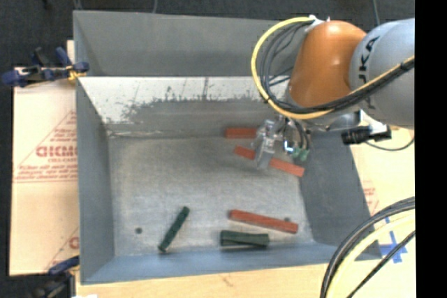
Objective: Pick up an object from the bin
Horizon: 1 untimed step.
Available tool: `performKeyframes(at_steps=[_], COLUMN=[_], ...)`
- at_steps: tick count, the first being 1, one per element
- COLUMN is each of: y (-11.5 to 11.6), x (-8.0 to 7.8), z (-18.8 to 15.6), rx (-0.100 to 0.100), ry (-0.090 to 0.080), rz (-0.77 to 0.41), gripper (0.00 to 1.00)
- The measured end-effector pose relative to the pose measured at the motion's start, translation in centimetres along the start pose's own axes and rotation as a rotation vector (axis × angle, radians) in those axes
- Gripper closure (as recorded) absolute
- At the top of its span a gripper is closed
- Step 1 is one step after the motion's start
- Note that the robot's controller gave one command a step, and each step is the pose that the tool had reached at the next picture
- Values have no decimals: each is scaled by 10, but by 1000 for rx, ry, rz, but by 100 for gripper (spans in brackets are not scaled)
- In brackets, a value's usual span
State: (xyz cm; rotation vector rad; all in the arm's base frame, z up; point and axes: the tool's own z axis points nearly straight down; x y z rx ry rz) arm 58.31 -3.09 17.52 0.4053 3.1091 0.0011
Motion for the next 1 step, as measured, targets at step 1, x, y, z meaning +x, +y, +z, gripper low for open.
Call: performKeyframes(at_steps=[1], y=[0], x=[-1], z=[-11], rx=[0], ry=[0], rz=[-3], gripper=[100])
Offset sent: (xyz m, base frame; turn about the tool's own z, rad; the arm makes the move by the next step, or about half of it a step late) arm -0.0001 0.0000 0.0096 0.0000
